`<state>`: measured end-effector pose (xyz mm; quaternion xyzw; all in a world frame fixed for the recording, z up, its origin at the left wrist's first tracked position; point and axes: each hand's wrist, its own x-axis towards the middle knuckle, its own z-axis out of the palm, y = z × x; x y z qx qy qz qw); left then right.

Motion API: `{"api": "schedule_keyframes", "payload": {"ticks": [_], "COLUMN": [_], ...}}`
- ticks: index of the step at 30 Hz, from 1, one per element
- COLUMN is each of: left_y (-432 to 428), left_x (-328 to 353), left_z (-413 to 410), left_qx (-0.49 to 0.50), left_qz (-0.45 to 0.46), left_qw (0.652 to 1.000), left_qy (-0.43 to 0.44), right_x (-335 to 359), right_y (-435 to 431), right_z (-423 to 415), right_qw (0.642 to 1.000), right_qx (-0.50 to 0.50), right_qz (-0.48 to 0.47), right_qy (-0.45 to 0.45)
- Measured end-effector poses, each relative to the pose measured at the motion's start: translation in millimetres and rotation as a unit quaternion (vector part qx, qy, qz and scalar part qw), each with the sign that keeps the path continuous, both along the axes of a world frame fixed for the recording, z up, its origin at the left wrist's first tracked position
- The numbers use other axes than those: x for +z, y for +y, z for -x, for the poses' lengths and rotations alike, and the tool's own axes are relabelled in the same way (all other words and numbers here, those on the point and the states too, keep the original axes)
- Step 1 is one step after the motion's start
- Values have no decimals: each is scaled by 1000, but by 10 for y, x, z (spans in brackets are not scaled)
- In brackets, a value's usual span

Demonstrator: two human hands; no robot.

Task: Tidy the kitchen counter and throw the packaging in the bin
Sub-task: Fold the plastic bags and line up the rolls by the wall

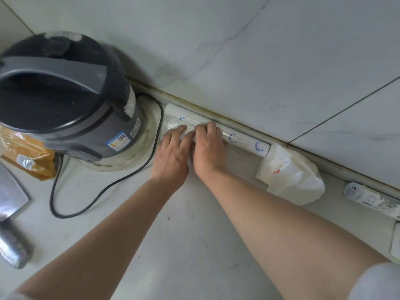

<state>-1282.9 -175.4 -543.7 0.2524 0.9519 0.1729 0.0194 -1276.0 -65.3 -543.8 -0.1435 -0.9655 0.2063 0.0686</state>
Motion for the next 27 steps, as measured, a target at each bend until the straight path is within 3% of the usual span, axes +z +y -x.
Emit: {"api": "schedule_keyframes", "payload": {"ticks": [5, 13, 15, 18, 20, 24, 27], "left_y": [-17, 253, 416, 753, 962, 1208, 1246], "left_x": [13, 25, 52, 105, 120, 115, 154], "left_z": [-10, -373, -559, -845, -982, -1096, -1126], "left_qx": [5, -33, -60, -131, -169, -173, -158], "left_qz": [-2, -52, -77, -97, -101, -87, -86], "left_qw": [1000, 998, 995, 984, 975, 963, 958], "left_qy": [3, -1, -23, -70, -101, -185, -225], "right_x": [97, 569, 652, 672, 610, 452, 386], "right_y": [24, 717, 1022, 1370, 1500, 1590, 1588], "right_z": [-130, -1032, -1279, -1550, -1665, -1753, -1788], "right_qw": [1000, 989, 986, 978, 974, 979, 982], "right_qx": [24, -70, -116, -183, -172, -141, -141], "right_qz": [18, -98, -106, -77, -68, 34, 55], "right_qy": [-3, 88, 57, -70, -132, -146, -116]}}
